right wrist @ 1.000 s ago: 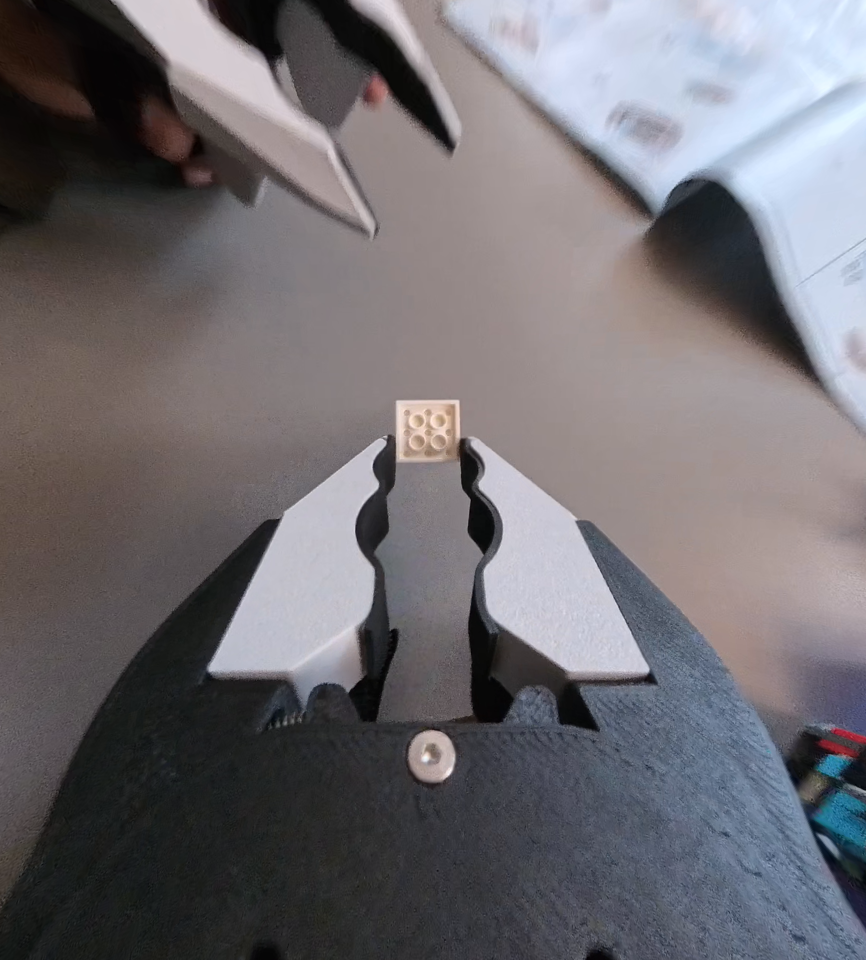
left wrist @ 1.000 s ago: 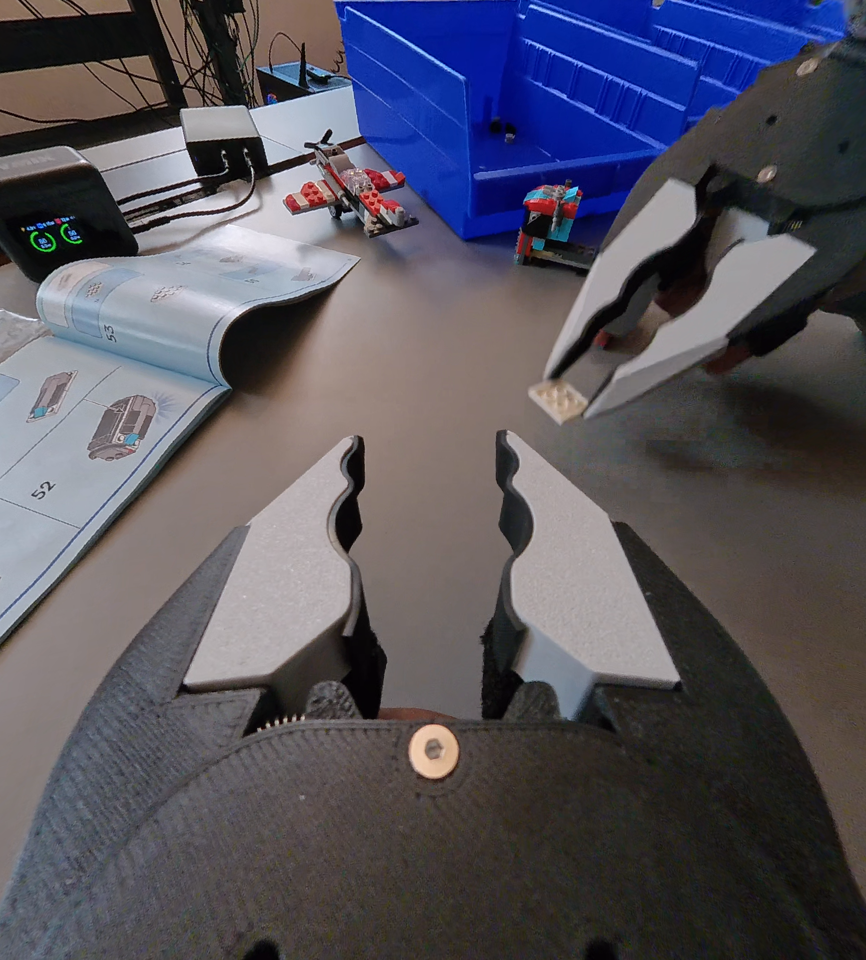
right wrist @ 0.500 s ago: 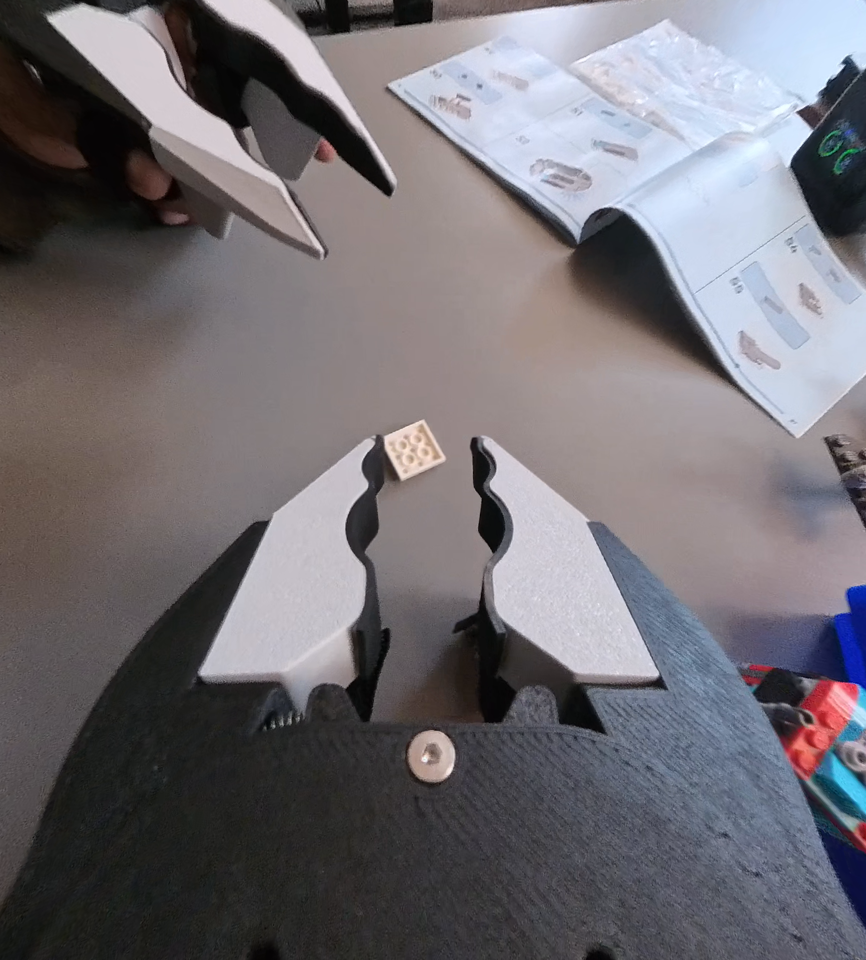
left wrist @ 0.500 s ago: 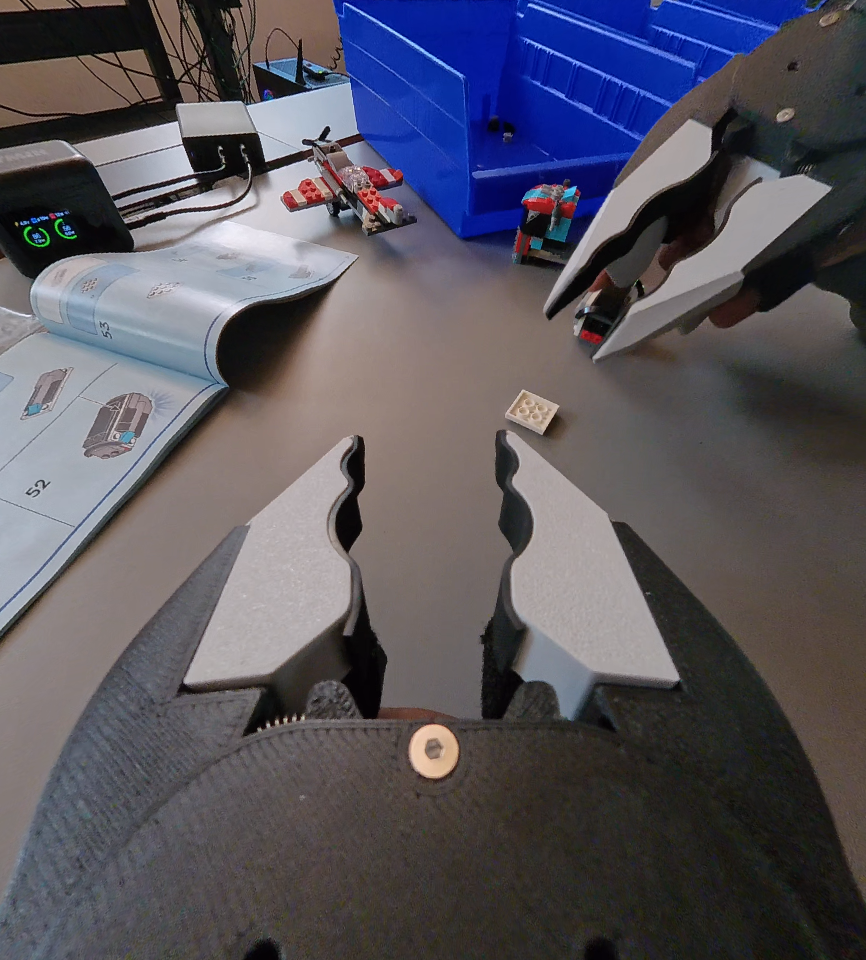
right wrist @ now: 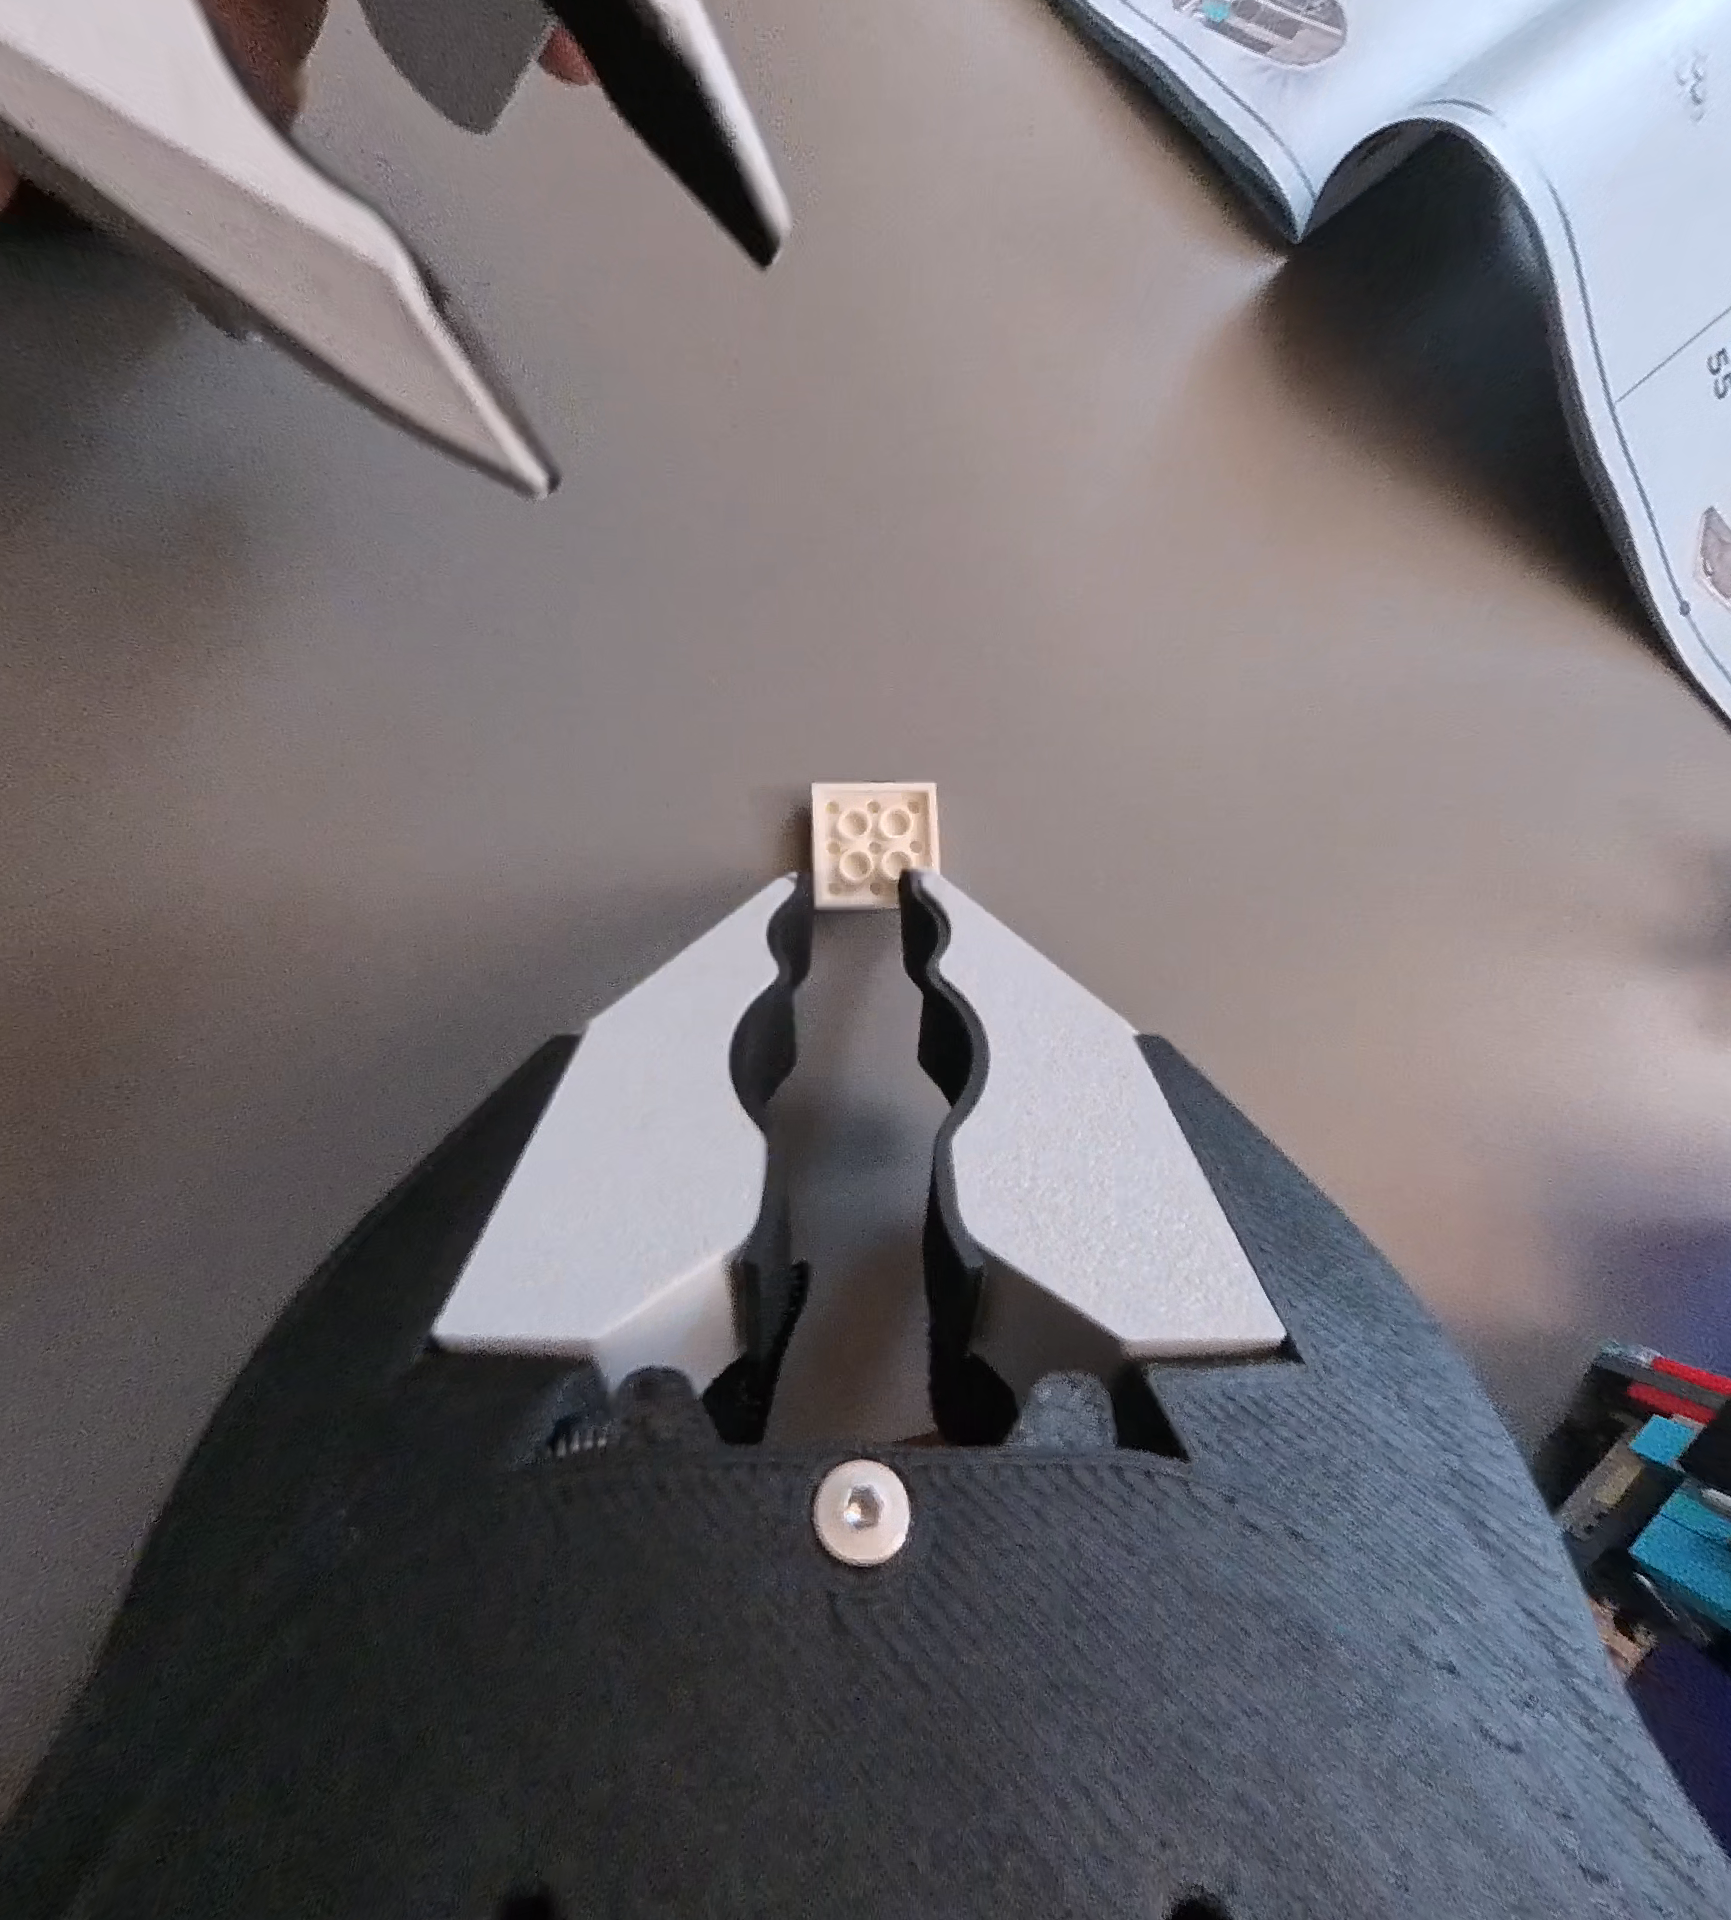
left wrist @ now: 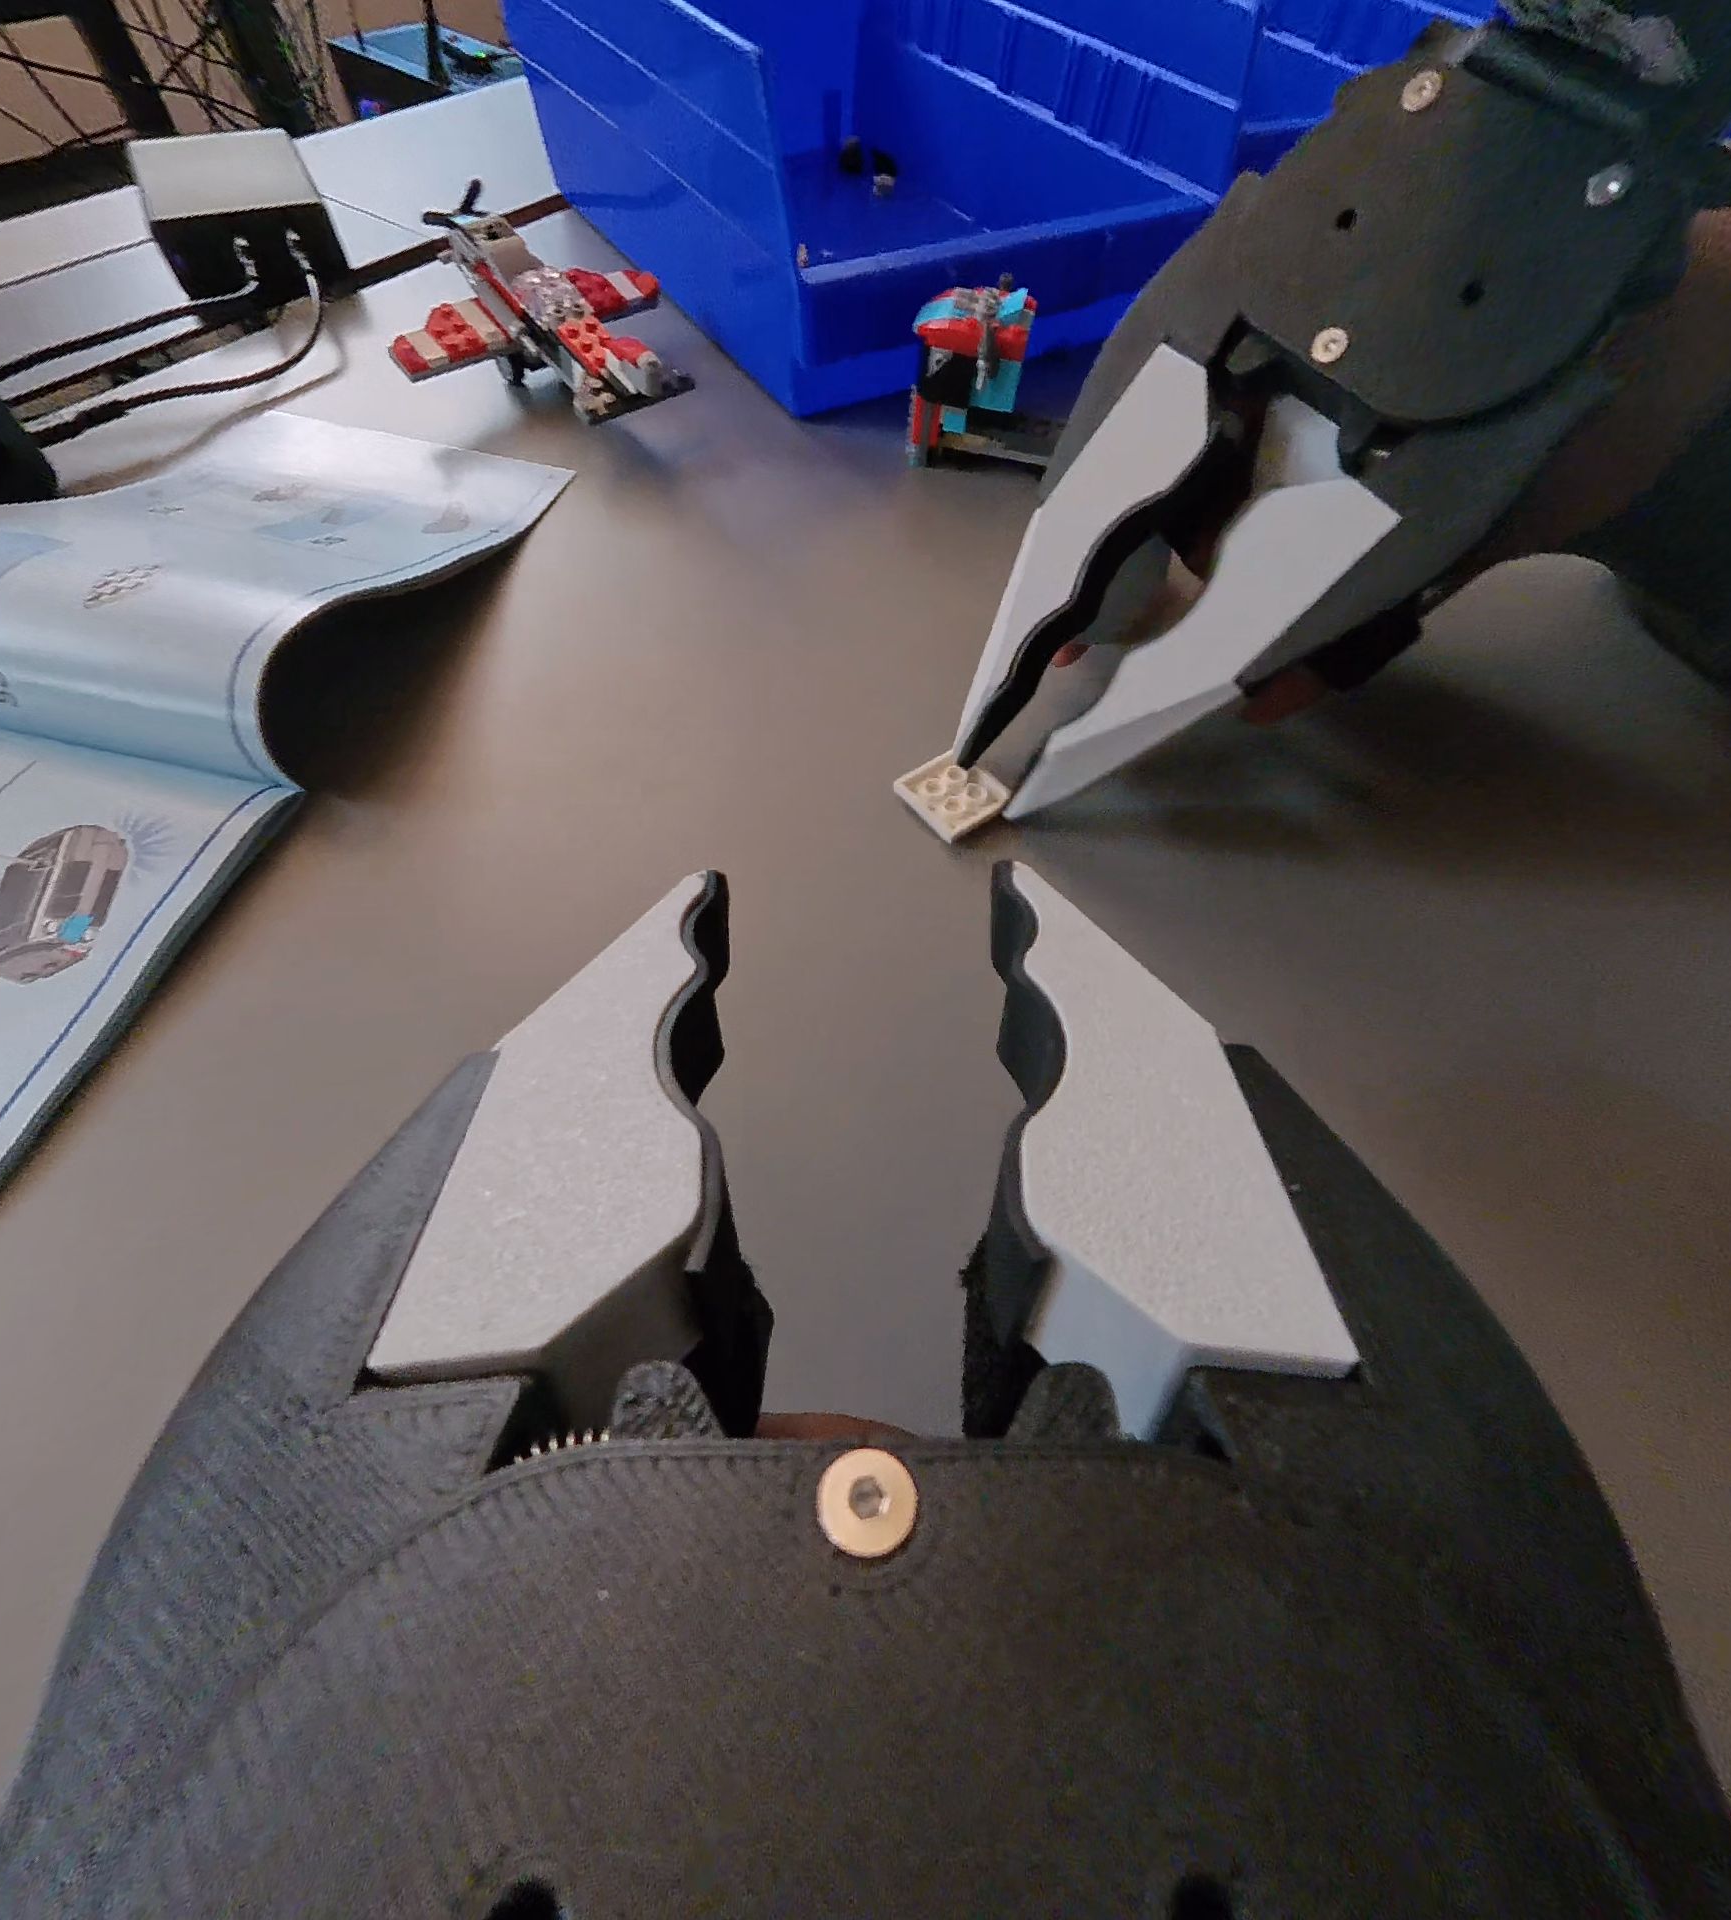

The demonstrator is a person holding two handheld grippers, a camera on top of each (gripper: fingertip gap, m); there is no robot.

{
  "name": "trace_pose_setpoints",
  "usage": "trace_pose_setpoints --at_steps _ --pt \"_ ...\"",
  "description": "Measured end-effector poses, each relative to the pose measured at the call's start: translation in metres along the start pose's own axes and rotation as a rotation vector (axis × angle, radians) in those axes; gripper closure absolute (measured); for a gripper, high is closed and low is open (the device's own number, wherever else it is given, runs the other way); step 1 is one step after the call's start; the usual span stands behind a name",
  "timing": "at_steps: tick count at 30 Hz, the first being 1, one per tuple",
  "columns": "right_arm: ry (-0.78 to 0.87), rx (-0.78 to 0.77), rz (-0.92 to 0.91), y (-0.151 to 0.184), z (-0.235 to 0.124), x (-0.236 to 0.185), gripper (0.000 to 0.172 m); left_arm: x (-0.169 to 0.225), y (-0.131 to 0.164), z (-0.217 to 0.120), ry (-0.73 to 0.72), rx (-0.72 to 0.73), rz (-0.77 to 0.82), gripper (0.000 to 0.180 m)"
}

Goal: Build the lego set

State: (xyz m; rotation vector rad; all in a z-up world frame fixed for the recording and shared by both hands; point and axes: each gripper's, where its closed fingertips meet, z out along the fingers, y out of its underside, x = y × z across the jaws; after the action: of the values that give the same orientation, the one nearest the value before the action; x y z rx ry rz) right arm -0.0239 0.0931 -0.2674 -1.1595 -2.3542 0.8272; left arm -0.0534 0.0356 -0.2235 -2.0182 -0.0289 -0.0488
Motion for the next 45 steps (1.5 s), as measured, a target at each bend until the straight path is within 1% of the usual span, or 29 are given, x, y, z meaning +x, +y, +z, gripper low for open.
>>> trace_pose_setpoints --at_steps 2,3,9,10,11,12,14,18,23,27,29,31,34,35,36,38,40,42,43,45 --pt "-0.028 0.009 0.015 -0.001 -0.001 -0.003 0.155 0.005 0.001 0.003 0.02 -0.017 0.013 0.129" --pt "-0.044 0.014 0.018 -0.001 -0.001 -0.005 0.16 0.007 0.002 0.005 0.027 -0.028 0.022 0.129" --pt "-0.104 0.048 0.03 -0.005 -0.006 -0.014 0.161 0.02 0.01 0.016 0.052 -0.101 0.093 0.129" --pt "-0.117 0.062 0.037 -0.007 -0.008 -0.015 0.161 0.022 0.01 0.018 0.056 -0.105 0.1 0.13" --pt "-0.131 0.079 0.048 -0.009 -0.011 -0.016 0.168 0.024 0.009 0.019 0.062 -0.104 0.107 0.13" --pt "-0.15 0.101 0.061 -0.012 -0.014 -0.018 0.169 0.027 0.008 0.02 0.072 -0.101 0.114 0.131" --pt "-0.192 0.138 0.091 -0.017 -0.02 -0.02 0.169 0.032 0.006 0.023 0.089 -0.095 0.132 0.132" --pt "-0.221 0.169 0.112 -0.021 -0.026 -0.022 0.169 0.037 0.006 0.026 0.103 -0.101 0.156 0.134" --pt "-0.404 0.251 0.176 -0.035 -0.04 -0.044 0.169 0.038 -0.006 0.023 0.084 -0.019 0.211 0.134" --pt "-0.559 0.308 0.222 -0.043 -0.056 -0.058 0.169 0.06 -0.022 0.004 0.184 0.15 0.315 0.135" --pt "-0.617 0.325 0.233 -0.044 -0.062 -0.064 0.169 0.066 -0.028 -0.007 0.225 0.224 0.328 0.135" --pt "-0.673 0.33 0.231 -0.045 -0.067 -0.071 0.169 0.072 -0.029 -0.01 0.256 0.248 0.345 0.135" --pt "-0.73 0.328 0.213 -0.045 -0.071 -0.081 0.169 0.083 -0.025 -0.008 0.29 0.233 0.39 0.136" --pt "-0.741 0.33 0.212 -0.045 -0.072 -0.083 0.169 0.085 -0.024 -0.007 0.298 0.229 0.398 0.137" --pt "-0.753 0.33 0.213 -0.045 -0.073 -0.084 0.169 0.086 -0.023 -0.008 0.307 0.227 0.402 0.142" --pt "-0.764 0.331 0.222 -0.045 -0.074 -0.084 0.169 0.087 -0.023 -0.008 0.318 0.226 0.395 0.162" --pt "-0.763 0.328 0.235 -0.044 -0.073 -0.082 0.169 0.088 -0.019 -0.007 0.344 0.192 0.382 0.168" --pt "-0.722 0.324 0.255 -0.043 -0.068 -0.074 0.168 0.09 -0.013 -0.004 0.374 0.134 0.354 0.174" --pt "-0.699 0.319 0.265 -0.042 -0.066 -0.07 0.169 0.089 -0.011 -0.002 0.381 0.104 0.314 0.175" --pt "-0.648 0.318 0.269 -0.041 -0.063 -0.062 0.165 0.084 -0.007 0.001 0.402 0.042 0.18 0.175"
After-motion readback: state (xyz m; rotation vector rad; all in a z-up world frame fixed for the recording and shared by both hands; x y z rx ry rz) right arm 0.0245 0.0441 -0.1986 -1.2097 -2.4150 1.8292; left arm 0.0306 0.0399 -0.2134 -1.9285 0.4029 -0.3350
